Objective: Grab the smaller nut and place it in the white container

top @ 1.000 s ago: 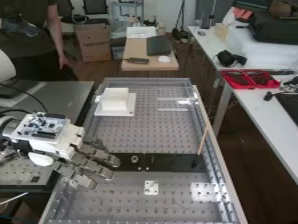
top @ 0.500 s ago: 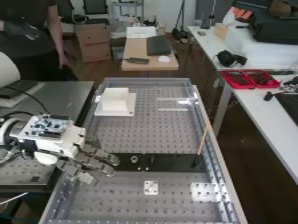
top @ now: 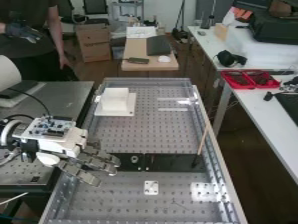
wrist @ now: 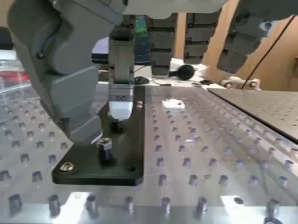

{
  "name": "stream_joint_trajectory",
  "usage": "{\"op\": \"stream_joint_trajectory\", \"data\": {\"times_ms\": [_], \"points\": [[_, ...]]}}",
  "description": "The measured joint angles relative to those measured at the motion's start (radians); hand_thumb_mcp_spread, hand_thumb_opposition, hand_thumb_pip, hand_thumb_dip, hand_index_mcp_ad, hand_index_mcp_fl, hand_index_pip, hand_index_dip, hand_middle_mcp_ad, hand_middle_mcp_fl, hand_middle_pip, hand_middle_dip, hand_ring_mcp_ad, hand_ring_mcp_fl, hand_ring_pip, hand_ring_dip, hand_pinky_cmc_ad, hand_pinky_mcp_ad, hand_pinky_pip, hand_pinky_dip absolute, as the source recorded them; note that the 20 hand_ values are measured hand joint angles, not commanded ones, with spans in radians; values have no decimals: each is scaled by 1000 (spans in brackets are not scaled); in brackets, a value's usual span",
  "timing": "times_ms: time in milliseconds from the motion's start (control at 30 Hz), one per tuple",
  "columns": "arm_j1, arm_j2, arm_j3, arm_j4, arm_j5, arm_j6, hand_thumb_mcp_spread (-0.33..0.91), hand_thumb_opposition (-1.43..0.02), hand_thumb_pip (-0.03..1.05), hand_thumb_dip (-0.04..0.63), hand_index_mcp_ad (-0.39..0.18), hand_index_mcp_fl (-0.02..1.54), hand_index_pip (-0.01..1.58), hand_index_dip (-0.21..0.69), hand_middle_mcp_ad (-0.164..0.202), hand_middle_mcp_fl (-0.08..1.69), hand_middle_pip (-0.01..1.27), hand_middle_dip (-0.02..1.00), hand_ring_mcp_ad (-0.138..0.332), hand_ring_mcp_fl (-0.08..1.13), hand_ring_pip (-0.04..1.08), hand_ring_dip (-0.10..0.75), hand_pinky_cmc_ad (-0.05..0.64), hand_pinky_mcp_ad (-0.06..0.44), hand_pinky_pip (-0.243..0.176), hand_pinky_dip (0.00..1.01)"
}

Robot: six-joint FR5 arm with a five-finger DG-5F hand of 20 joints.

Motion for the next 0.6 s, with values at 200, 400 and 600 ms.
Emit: {"op": "stream_joint_trajectory", "data": {"times_ms": [200, 400, 600], "points": [[1, -21, 6, 23, -13, -28, 419, -831, 623, 222, -113, 73, 1443, 204, 80, 119, 129, 176, 143, 0, 106, 59, 335, 281, -59, 237], [1, -32, 16, 18, -27, -70, 417, -833, 623, 236, -115, 52, 1452, 204, 79, 119, 124, 175, 143, 0, 105, 59, 335, 281, -61, 225], [-4, -37, 17, 15, -38, -83, 435, -829, 620, 237, -117, 3, 1508, 253, 79, 120, 126, 188, 138, 0, 110, 59, 335, 279, -42, 216]]}}
